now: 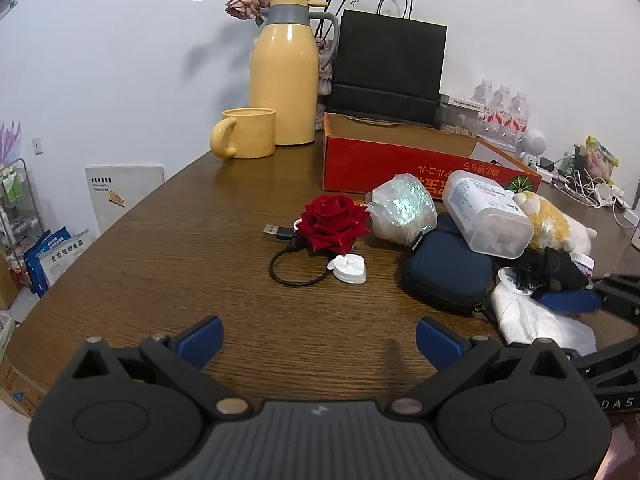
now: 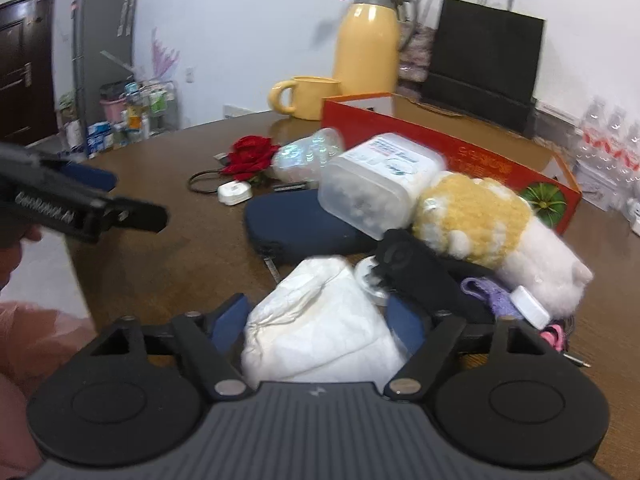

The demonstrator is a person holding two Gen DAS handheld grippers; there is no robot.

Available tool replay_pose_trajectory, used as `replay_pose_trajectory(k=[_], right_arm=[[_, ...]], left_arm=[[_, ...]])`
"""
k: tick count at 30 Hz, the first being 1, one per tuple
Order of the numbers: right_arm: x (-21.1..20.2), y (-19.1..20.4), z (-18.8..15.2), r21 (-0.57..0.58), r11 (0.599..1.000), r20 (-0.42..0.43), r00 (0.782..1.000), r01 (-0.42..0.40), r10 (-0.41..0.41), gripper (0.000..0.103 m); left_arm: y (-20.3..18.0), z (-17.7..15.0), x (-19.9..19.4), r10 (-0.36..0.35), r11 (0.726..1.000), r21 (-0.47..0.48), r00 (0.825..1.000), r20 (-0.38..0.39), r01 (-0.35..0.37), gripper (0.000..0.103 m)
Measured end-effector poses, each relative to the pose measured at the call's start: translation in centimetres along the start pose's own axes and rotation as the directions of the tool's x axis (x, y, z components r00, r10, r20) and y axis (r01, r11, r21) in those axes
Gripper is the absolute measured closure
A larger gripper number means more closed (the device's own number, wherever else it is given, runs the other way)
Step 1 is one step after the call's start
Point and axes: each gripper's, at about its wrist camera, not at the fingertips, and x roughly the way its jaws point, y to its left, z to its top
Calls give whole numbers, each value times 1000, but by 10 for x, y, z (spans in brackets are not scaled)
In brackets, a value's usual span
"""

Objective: Organize objects
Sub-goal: 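Close the right gripper on the white tissue and lift it, then carry the white tissue into the cardboard box and open the right gripper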

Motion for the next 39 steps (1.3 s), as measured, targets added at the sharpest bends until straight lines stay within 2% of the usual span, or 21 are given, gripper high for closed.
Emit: replay_pose_trajectory(k=[6, 14, 15, 18, 19, 22, 24, 28, 31, 33, 36, 38, 39], right_arm=[[7, -12, 3, 64, 997, -12, 999, -42, 43, 31], [-7, -12, -17, 95, 995, 53, 999, -10, 5, 29], [-8, -11, -17, 97, 995, 48, 999, -8, 4, 33], [-11, -10, -15, 112, 994, 50, 999, -4, -2, 54], [-12, -11, -15, 122, 993, 52, 999, -3, -3, 56], [-14, -13, -19, 161, 987, 81, 997, -18, 5, 60], [-17, -12, -21, 184, 983, 96, 995, -9, -9, 60], [-33, -8, -15, 189, 982, 144, 989, 12, -40, 60], [-42, -4, -5, 166, 985, 149, 986, 44, -70, 60], [-46, -1, 1, 149, 987, 162, 983, 56, -81, 60], [-52, -2, 8, 147, 987, 191, 977, 61, -89, 60], [-55, -4, 11, 145, 987, 204, 974, 72, -101, 60], [-55, -5, 12, 148, 986, 206, 972, 79, -109, 60]], left_arm=[[-3, -1, -1, -8, 1000, 11, 1000, 0, 9, 0], [-1, -2, -3, -27, 1000, -4, 1000, 0, 27, 0], [-2, -2, -3, -31, 1000, 0, 1000, 3, 31, 0], [-3, -1, -3, -47, 999, 5, 999, 9, 47, 0], [-3, -1, -2, -52, 999, 2, 999, 4, 52, 0], [-1, 1, 2, -71, 997, -11, 997, -7, 71, 6], [-2, 4, 6, -79, 997, -8, 997, -3, 78, 16], [-11, 14, 15, -81, 997, 21, 997, 9, 80, 21], [-21, 21, 26, -63, 996, 60, 998, 20, 61, 26], [-26, 26, 37, -46, 996, 80, 999, 12, 45, 39], [-31, 31, 52, -26, 996, 88, 1000, -5, 27, 49], [-33, 34, 60, -8, 995, 96, 1000, -1, 8, 52], [-34, 35, 64, -8, 995, 102, 1000, 0, 8, 59]])
